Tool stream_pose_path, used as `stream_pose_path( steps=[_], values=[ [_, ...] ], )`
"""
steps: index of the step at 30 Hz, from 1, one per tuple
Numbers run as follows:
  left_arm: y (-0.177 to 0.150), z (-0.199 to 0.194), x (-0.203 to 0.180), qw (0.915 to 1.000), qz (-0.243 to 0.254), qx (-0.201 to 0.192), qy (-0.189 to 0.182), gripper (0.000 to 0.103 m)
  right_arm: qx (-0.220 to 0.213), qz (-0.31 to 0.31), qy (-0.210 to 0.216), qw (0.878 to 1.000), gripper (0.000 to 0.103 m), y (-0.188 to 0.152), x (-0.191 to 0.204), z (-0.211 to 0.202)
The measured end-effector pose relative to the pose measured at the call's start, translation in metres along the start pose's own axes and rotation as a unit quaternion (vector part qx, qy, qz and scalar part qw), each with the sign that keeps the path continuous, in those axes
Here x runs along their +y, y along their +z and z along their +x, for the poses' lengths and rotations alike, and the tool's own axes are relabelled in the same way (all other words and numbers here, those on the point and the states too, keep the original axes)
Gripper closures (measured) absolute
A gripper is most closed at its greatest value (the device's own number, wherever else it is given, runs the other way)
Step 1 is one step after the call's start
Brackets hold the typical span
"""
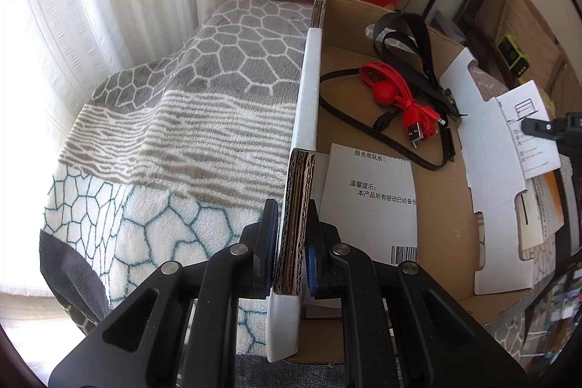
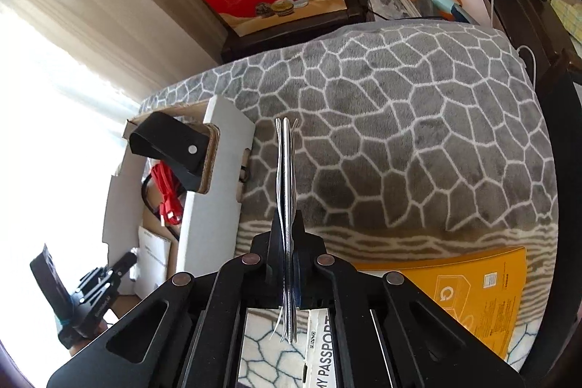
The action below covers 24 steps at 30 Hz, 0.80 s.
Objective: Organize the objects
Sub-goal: 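Lift the WD booklet with the right tool and carry it over the box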
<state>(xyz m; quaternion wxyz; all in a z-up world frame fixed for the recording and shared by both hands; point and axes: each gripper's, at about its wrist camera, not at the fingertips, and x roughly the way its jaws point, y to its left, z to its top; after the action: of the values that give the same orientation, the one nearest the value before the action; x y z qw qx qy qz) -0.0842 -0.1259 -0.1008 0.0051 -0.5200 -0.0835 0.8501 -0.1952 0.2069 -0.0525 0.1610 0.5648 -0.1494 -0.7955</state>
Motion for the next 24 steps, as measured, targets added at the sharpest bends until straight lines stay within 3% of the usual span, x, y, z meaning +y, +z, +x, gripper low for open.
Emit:
stream_pose_path(
  steps=[7, 12, 24],
  values=[
    [0.000, 0.000, 0.000, 1.0000, 0.001, 0.000, 0.000, 0.091, -0.025, -0.007, 0.060, 0.998, 0.101, -0.002, 0.030, -0.034],
    [0.001, 0.000, -0.001, 1.0000, 0.000, 0.000, 0.001, 0.091, -0.010, -0.037, 0.086, 0.996, 0.101, -0.017, 0.070, -0.025],
    [0.001, 0.000, -0.001, 1.0000, 0.001, 0.001, 0.002, 0.091, 0.036, -0.066, 0.066, 0.995, 0.101, -0.060, 0.113, 0.036]
  ],
)
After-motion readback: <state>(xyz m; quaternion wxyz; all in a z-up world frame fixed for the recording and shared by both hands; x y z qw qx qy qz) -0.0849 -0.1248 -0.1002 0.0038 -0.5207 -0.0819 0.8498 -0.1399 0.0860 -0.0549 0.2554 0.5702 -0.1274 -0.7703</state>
